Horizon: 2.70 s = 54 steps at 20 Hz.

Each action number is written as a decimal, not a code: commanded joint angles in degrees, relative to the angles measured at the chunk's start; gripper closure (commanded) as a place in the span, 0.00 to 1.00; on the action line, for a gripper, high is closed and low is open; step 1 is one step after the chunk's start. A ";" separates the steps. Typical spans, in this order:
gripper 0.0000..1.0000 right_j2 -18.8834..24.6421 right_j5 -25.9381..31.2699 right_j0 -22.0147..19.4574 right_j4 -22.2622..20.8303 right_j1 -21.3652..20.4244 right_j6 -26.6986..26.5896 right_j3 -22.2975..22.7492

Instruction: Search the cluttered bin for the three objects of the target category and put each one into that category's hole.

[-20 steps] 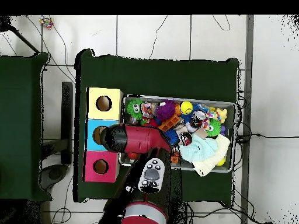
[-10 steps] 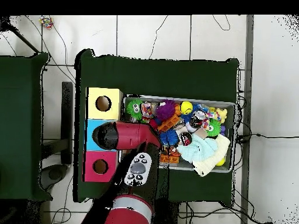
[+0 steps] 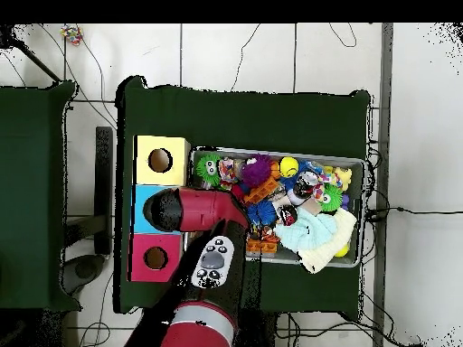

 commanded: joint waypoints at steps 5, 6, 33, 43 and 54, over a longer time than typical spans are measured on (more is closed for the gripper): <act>0.00 11.09 -8.81 -8.95 -2.10 2.32 3.52 4.46; 0.00 11.35 -9.60 -9.36 -2.54 2.27 3.66 5.25; 0.00 7.30 -6.36 -1.78 -2.11 -9.92 6.23 14.09; 0.00 9.13 -5.62 -5.09 -3.21 -9.43 3.51 12.51; 0.00 5.86 -6.47 -3.63 -3.66 -2.20 5.54 8.66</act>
